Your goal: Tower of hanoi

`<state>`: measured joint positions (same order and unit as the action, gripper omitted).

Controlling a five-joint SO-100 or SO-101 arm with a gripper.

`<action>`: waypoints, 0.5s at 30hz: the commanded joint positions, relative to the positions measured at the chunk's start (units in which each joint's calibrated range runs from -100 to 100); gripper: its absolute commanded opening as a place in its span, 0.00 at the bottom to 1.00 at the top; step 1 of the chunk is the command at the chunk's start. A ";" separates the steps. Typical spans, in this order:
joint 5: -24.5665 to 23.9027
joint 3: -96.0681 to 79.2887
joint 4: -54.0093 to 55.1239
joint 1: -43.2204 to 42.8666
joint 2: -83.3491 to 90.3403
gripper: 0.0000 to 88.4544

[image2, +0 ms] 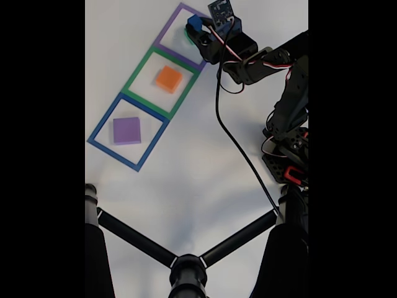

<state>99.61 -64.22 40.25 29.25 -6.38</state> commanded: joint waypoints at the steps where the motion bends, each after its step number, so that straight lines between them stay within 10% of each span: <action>1: 0.39 1.93 1.80 -0.24 0.37 0.02; 15: 0.39 1.02 2.69 -0.24 -1.47 0.09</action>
<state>99.61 -64.22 41.43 29.06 -8.23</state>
